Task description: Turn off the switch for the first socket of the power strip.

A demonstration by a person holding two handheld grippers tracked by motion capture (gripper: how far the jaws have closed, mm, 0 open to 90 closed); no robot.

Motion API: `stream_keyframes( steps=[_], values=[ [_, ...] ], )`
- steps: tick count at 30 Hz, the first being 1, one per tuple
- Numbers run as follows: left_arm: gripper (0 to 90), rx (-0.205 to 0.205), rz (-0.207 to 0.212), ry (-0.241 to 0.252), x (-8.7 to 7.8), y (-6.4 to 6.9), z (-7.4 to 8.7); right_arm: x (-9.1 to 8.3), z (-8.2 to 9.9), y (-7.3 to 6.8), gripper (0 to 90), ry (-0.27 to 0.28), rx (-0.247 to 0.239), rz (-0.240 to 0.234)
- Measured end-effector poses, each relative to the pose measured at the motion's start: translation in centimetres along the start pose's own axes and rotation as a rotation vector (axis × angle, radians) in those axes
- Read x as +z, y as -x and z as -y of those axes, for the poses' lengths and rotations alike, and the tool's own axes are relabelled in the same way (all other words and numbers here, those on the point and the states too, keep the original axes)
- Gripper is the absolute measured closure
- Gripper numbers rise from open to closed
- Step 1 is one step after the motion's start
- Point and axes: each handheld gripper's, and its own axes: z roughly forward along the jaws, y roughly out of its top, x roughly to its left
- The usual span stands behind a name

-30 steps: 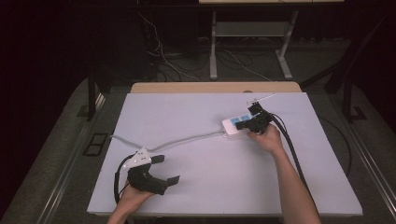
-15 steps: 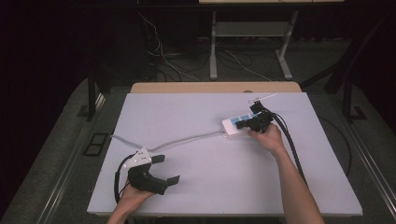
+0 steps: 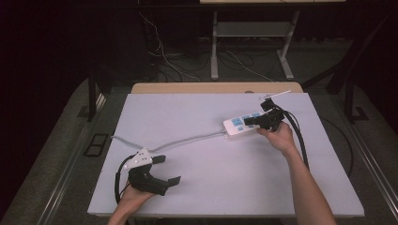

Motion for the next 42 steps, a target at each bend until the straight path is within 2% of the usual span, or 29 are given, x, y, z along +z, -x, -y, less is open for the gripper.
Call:
stream_keyframes(
  steps=[13,21,22,23,24,25,26,27,34,35,36,40,41,42],
  values=[
    [0.0,-0.001,-0.003,0.004,0.0,0.0,0.0,-3.4,0.6,0.0,89.5,0.024,-0.010,0.025],
    [0.0,-0.001,-0.003,0.002,0.0,0.0,0.0,-5.5,1.5,0.3,86.8,0.052,0.014,0.028],
    [0.0,-0.002,-0.003,0.002,0.0,0.0,0.0,-5.9,1.8,0.3,82.4,0.057,0.023,0.029],
    [0.0,-0.002,-0.003,0.002,0.0,0.0,0.0,-5.9,1.8,0.3,82.4,0.057,0.023,0.029],
    [0.0,-0.003,-0.004,0.002,0.0,0.0,0.0,-6.4,2.0,0.3,75.8,0.066,0.035,0.030],
    [0.0,-0.003,-0.004,0.003,0.0,0.0,0.0,-6.4,2.0,0.3,75.8,0.066,0.035,0.030],
    [0.0,-0.003,-0.005,0.003,0.0,0.0,0.0,-6.9,2.3,0.2,68.1,0.075,0.044,0.033],
    [0.0,-0.005,-0.005,0.003,0.0,0.0,0.0,-6.9,2.3,0.2,68.1,0.075,0.044,0.033],
    [0.0,-0.006,-0.007,0.003,0.0,0.0,0.0,-8.4,4.2,-0.1,46.6,0.136,0.081,0.016],
    [0.0,-0.005,-0.007,0.003,0.0,0.0,0.0,-8.4,4.2,-0.1,46.6,0.136,0.081,0.016],
    [0.0,-0.006,-0.007,0.003,0.0,0.0,0.0,-8.6,4.8,-0.1,41.3,0.147,0.090,0.011],
    [0.0,-0.007,-0.008,0.004,0.0,0.0,0.0,-8.8,5.9,-0.4,28.4,0.157,0.097,0.029],
    [0.0,-0.008,-0.009,0.005,0.0,0.0,0.0,-8.8,5.9,-0.4,28.4,0.157,0.097,0.029],
    [0.0,-0.010,-0.010,0.005,0.0,0.0,0.1,-9.0,6.5,-0.6,20.9,0.162,0.093,0.041]
  ],
)
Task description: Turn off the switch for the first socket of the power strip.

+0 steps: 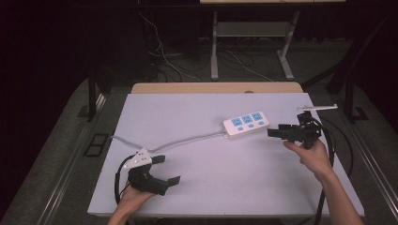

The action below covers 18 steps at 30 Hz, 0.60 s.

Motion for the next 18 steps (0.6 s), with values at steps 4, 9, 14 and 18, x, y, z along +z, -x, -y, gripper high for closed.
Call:
stream_keyframes(
  steps=[4,9,14,18],
  values=[
    [0.0,-0.003,-0.001,0.001,-0.1,-0.1,0.0,-0.6,1.0,-0.6,12.9,0.003,-0.012,-0.007],
    [0.0,0.000,0.003,0.004,-0.1,0.0,0.0,-1.3,2.0,-1.3,0.4,0.016,-0.039,-0.029],
    [0.0,0.001,0.006,0.001,0.0,0.1,-0.1,-2.1,3.4,-1.9,0.2,0.039,-0.053,-0.055],
    [0.0,0.002,0.005,0.002,0.0,0.1,0.0,-2.5,4.5,-2.3,0.2,0.040,-0.056,-0.073]
  ],
)
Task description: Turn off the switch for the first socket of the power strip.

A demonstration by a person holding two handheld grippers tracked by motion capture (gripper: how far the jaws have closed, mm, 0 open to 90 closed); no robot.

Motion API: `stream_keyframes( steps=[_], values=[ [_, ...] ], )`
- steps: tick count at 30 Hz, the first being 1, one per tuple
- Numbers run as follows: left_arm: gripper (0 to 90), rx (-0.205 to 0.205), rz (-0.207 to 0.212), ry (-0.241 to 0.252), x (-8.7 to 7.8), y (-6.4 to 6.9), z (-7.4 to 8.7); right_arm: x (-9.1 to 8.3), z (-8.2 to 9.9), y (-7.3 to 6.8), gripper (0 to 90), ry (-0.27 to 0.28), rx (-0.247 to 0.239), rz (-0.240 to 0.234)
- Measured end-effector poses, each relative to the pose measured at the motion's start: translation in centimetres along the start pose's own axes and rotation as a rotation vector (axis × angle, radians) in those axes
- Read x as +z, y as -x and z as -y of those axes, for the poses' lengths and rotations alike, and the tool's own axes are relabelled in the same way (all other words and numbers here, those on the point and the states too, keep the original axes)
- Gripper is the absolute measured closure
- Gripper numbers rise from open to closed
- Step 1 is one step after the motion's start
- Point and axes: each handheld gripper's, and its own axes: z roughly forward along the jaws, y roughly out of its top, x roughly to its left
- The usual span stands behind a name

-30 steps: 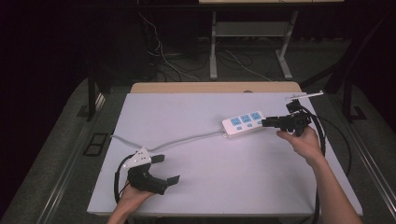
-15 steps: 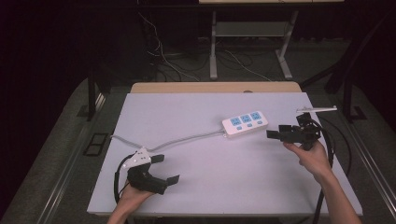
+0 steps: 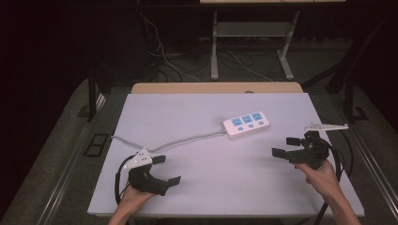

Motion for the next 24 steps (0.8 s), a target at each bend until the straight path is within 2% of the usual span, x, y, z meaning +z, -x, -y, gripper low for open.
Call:
stream_keyframes(
  steps=[4,11,24],
  values=[
    [0.0,-0.006,0.006,0.008,0.0,0.0,0.0,0.0,1.6,-0.4,0.2,0.008,-0.001,-0.013],
    [0.0,-0.003,0.008,0.006,0.0,0.2,0.0,0.5,3.5,-0.5,0.2,0.006,0.006,-0.021],
    [0.0,-0.008,0.003,-0.004,0.0,0.1,0.0,1.1,5.5,-0.9,0.3,-0.001,-0.031,-0.015]
  ],
)
